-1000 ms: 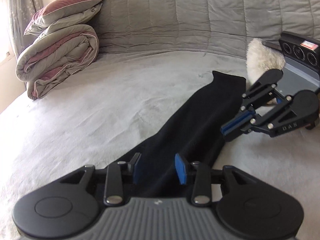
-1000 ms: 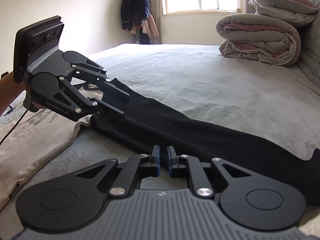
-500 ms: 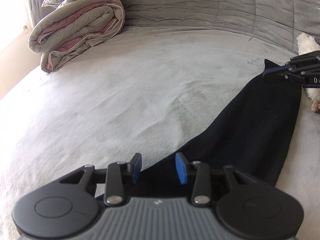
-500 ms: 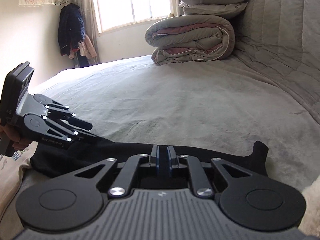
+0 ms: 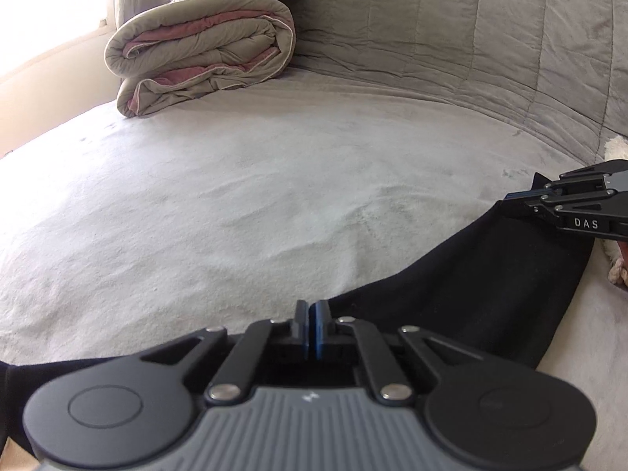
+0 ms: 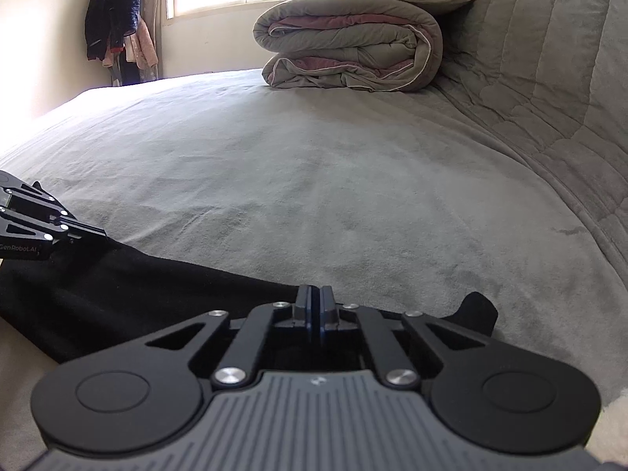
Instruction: Fold clothes
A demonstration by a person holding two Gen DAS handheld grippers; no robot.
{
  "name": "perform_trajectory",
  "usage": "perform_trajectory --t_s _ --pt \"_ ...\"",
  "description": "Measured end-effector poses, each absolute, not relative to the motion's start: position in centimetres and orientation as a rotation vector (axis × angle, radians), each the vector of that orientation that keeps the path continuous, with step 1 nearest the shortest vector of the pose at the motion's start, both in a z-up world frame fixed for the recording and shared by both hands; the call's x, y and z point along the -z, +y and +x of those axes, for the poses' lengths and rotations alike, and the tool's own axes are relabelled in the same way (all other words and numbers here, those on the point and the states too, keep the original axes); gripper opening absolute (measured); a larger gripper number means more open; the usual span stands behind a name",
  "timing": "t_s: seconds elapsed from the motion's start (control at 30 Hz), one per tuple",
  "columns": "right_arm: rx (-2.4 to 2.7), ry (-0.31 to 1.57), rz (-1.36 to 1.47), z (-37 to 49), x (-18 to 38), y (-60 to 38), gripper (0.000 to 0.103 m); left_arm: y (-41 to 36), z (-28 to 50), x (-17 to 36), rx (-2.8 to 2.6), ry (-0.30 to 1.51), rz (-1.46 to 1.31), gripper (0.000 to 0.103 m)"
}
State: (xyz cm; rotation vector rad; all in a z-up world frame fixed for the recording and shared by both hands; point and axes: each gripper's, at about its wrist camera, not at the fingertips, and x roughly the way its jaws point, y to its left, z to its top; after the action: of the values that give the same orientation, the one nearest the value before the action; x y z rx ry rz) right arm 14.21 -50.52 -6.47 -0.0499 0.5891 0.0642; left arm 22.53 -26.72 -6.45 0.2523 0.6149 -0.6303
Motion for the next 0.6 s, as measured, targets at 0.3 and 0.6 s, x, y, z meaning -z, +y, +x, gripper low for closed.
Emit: perform_trajectory --t_s 0.3,0.6 --pt "0.051 0.570 -0.161 15.0 7.2 -48.6 0.028 -28.7 21.5 7.1 0.522 0.535 0.377 0.009" --pt "0.133 0.643 0.009 14.2 6.0 -49.5 0.039 -29.7 18.1 7.0 0.598 0.564 0.407 0.023"
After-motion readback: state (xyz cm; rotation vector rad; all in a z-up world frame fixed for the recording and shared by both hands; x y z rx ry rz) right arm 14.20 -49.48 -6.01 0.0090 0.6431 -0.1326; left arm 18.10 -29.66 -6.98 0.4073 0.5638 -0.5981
